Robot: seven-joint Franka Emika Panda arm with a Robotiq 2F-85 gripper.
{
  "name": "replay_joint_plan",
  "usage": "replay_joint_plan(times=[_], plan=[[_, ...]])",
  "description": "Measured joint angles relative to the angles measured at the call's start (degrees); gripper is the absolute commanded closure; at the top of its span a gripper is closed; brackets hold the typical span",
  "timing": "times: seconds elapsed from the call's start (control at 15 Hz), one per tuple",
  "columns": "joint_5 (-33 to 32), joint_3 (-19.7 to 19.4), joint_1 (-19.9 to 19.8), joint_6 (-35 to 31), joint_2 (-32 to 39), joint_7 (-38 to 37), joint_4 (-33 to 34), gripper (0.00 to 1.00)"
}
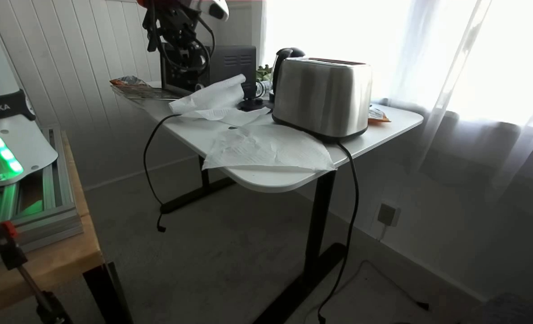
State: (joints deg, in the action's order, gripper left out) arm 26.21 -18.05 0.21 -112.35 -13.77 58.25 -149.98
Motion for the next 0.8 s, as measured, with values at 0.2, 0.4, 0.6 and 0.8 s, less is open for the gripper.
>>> replay_joint_plan(times=[0.2, 0.4, 0.6, 0.8], plan=[[1.2, -0.6, -2.2, 4.2, 3.4, 5.8, -1.1, 0.00], [2.9, -0.9, -5.1, 9.1, 8.7, 10.8, -1.6, 0.00], [6.4, -0.6, -8.0, 12.6, 14.7, 12.3, -1.7, 0.00], [14.1, 0.4, -9.7, 13.1, 18.2, 12.3, -2.3, 0.00]])
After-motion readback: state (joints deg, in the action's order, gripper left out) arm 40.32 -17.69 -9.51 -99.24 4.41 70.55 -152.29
